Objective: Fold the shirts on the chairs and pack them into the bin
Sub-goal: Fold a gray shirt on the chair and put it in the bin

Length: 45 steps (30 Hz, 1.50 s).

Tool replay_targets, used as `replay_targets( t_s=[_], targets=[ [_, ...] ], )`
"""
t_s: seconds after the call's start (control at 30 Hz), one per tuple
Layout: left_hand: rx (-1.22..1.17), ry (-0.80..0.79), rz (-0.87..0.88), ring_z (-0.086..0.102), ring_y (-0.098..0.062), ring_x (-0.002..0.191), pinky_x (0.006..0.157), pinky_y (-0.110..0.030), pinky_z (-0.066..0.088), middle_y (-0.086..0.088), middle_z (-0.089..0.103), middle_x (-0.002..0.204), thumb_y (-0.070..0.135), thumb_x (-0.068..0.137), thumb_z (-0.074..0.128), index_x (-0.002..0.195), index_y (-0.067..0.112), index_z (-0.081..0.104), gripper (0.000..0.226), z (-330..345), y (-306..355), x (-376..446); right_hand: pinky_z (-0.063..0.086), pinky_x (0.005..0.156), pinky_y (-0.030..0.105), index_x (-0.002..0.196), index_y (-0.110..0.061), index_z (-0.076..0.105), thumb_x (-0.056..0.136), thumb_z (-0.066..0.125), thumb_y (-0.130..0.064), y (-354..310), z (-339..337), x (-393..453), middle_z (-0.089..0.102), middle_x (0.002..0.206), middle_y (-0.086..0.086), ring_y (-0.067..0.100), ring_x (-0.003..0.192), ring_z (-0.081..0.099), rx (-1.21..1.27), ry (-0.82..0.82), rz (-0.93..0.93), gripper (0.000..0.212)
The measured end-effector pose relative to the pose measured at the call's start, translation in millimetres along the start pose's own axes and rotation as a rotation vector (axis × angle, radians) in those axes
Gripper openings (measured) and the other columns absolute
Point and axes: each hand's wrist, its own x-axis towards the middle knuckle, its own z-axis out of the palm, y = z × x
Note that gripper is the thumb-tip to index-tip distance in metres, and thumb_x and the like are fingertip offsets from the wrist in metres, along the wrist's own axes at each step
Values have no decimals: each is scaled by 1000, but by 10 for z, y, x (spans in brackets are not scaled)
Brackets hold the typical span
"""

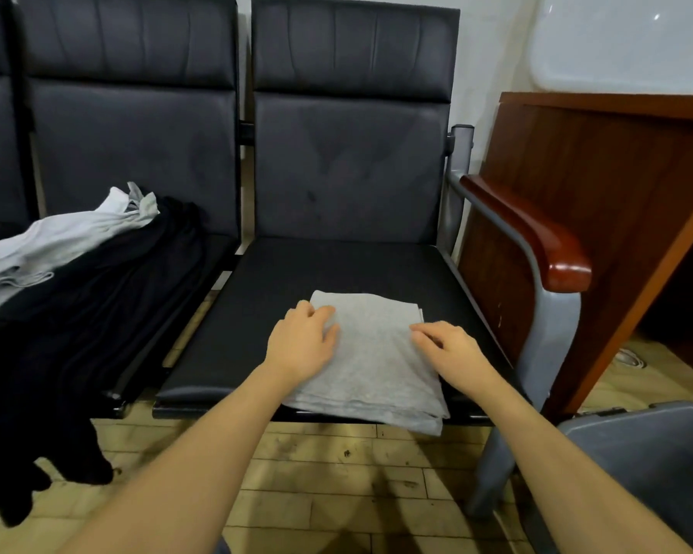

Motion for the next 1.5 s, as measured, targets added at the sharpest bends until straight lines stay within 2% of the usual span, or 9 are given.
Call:
replay_targets(
  t_s=[0.1, 0.27, 0.47, 0.57, 0.7, 0.87, 1.17, 1.33, 1.5],
  targets=[
    [98, -36, -166, 45, -30, 110, 89, -37, 37, -13, 46, 123, 37, 100, 33, 141, 17, 31, 46, 99, -30, 83, 26, 106, 44, 143, -30, 39, 100, 38, -41, 39, 71, 63, 49, 137, 0, 24, 129, 40, -201, 9, 84, 44],
    [-13, 21, -166, 44, -27, 104, 89, -35, 34, -10, 47, 115, 31, 99, 38, 140, 25, 33, 42, 212, -25, 154, 22, 106, 40, 146, -35, 29, 99, 45, -30, -102, 190, 236, 40, 139, 4, 25, 128, 34, -122, -39, 167, 51],
    [-353, 32, -110, 53, -25, 92, 96, -37, 41, -4, 44, 111, 25, 98, 44, 139, 29, 40, 41, 152, -101, 152, 25, 98, 36, 133, -38, 47, 96, 46, -17, -216, 232, 313, 47, 127, 1, 22, 119, 43, -72, -63, 115, 43],
    [-459, 90, -56, 51, -15, 87, 83, -28, 47, -1, 43, 108, 25, 97, 48, 137, 28, 45, 40, 80, -87, 133, 36, 103, 37, 123, -31, 57, 95, 50, -12, -251, 225, 236, 48, 120, -1, 18, 107, 50, 37, 47, 64, 35],
    [-514, 171, 45, 45, -5, 79, 67, -12, 36, 4, 42, 101, 24, 96, 51, 134, 25, 49, 38, -48, -4, 130, 38, 74, 7, 126, -21, 57, 94, 53, -9, -296, 63, 49, 46, 105, -7, 1, 85, 49, 77, 215, -37, 34],
    [-551, 222, 224, 47, -5, 79, 72, -16, 40, 5, 44, 100, 26, 95, 54, 131, 23, 53, 36, -206, 249, 129, 35, 73, 1, 126, -7, 58, 92, 56, -2, -249, -279, -254, 46, 96, 0, 4, 76, 45, 20, 388, -88, 34],
    [-626, 208, 525, 44, -3, 78, 75, -13, 38, 8, 40, 100, 24, 95, 55, 130, 18, 54, 36, -154, 1360, 118, 35, 73, 4, 123, -5, 58, 91, 54, 3, 272, -1066, -961, 43, 92, -3, 0, 78, 44, -100, 637, -40, 33],
    [-532, 180, 698, 52, -19, 87, 82, -37, 46, 7, 40, 100, 25, 95, 55, 128, 19, 56, 34, 149, 2332, 124, 38, 68, 7, 128, -9, 55, 94, 52, -2, 1012, -1451, -1502, 43, 99, -2, 2, 78, 45, -123, 720, 112, 35],
    [-480, 33, 817, 48, -14, 91, 79, -31, 44, 9, 35, 102, 26, 96, 51, 131, 19, 53, 35, 678, 3347, 67, 42, 72, 13, 131, -8, 52, 95, 51, -4, 1826, -1676, -2027, 41, 105, -2, 6, 78, 44, -128, 700, 271, 36]
  ],
)
